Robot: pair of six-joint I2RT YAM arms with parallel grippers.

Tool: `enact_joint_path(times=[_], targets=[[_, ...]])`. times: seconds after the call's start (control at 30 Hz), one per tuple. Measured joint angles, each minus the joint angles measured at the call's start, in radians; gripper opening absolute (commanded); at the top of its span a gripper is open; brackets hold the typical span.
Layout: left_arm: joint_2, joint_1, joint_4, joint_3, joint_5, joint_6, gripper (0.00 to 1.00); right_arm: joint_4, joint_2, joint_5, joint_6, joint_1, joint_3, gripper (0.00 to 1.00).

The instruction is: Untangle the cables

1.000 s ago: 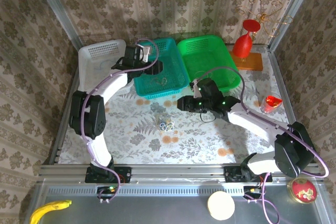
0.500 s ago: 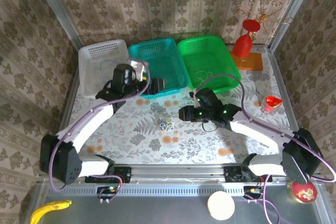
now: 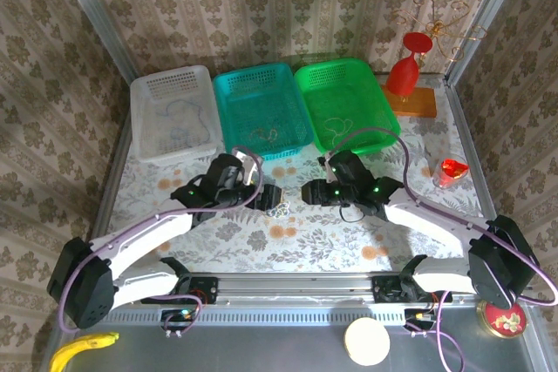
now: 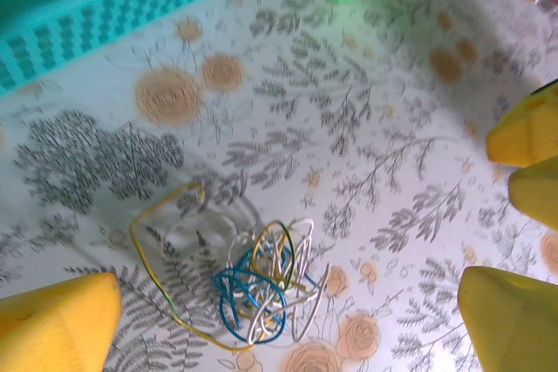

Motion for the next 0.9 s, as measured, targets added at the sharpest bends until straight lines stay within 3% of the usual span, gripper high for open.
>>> enact_joint_path(times=[0.17,0.3,0.57,0.9], targets=[[0.107,-0.042,0.034,-0.005,-0.005,-0.005,0.99,0.043,0.026,-0.034,0.002,0.000,-0.041,0.48],[0.192,-0.053,0.072,-0.007,-0.005,-0.012,0.93,0.085,0.054,-0.055,0.008,0.000,-0.066,0.47],[0.280,-0.055,0.151,-0.026,-0.005,-0.030,0.72,0.144,0.111,-0.093,0.012,0.000,-0.072,0.44],[0.325,-0.035,0.237,-0.053,0.003,-0.050,0.34,0.170,0.124,-0.104,0.013,0.001,-0.072,0.43]])
